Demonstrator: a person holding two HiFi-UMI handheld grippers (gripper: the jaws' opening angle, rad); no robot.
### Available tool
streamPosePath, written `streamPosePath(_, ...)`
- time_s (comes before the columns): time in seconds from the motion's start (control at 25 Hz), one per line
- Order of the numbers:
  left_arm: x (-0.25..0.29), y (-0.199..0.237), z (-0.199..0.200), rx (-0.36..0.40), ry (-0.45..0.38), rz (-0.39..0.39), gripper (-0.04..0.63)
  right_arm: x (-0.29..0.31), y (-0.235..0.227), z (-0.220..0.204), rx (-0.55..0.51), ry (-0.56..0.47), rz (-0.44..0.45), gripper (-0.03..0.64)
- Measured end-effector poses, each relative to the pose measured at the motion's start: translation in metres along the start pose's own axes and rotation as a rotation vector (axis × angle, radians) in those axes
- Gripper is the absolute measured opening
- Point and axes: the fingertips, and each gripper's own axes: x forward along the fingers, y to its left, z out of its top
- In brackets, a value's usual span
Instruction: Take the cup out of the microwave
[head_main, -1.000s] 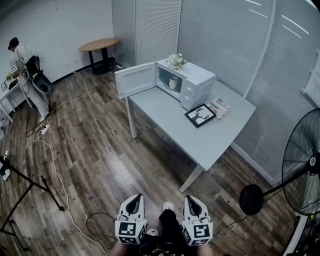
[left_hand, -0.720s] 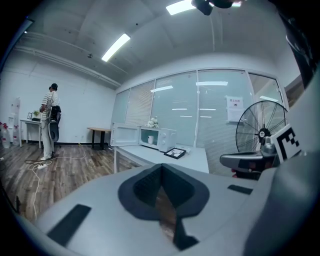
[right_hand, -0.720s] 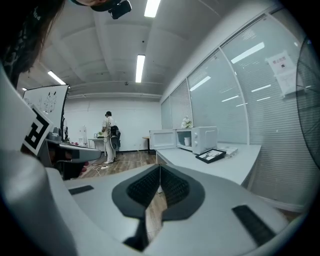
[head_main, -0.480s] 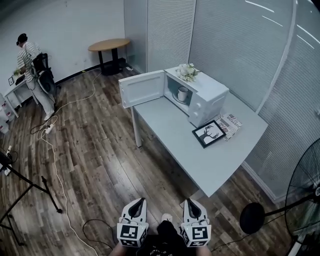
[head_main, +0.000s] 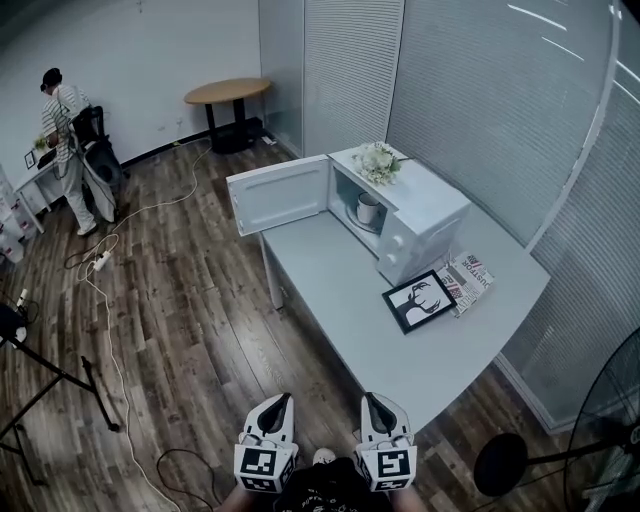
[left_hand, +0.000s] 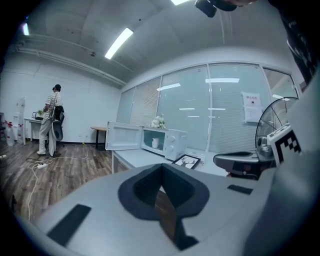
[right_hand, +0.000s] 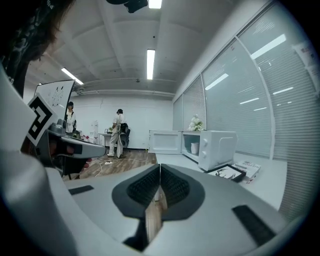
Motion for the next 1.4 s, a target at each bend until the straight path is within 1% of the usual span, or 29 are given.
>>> streamPosePath(0.2, 0.043, -0.011, 0.006, -0.009, 0.001, 0.005, 0.005, 0.028, -0.028, 0.003, 0.011, -0.005, 0.037, 0.005)
streamPosePath(0.44, 0.075, -0.021, 0.006, -0.015, 0.014, -0.008, 0.005, 0.050, -0.046, 0.002, 0.021, 0.000, 0.054, 0.005)
streamPosePath(0.56, 0.085, -0.022, 0.002, -0.023, 0.024, -0.019, 0.005, 0.055, -0.049, -0.005, 0.053, 0.016, 0.054, 0.005)
streamPosePath(0.68, 0.099, -0.020, 0.000, -0.014, 0.035, -0.037, 0.005, 0.064, -0.053, -0.008, 0.053, 0.014, 0.041, 0.005)
streamPosePath(0.8, 0.118, -0.016, 0.001, -0.005, 0.040, -0.073, 0.005, 0.077, -0.057, -0.010, 0.064, 0.006, 0.018, 0.005)
streamPosePath(0.92, 0.145, -0.004, 0.007, 0.004, 0.036, -0.107, 0.005, 0.101, -0.064, -0.007, 0.064, -0.001, -0.018, 0.005)
streamPosePath(1.08, 0.187, 0.022, 0.022, 0.017, 0.028, -0.146, 0.005, 0.142, -0.065, 0.004, 0.098, 0.016, -0.037, 0.005)
streamPosePath(1.24, 0.231, 0.048, 0.042, 0.023, 0.029, -0.204, 0.005, 0.186, -0.074, 0.023, 0.104, 0.021, -0.099, 0.005)
streamPosePath(1.4, 0.263, 0.074, 0.059, 0.031, 0.035, -0.247, 0.005, 0.224, -0.076, 0.032, 0.120, 0.036, -0.137, 0.005)
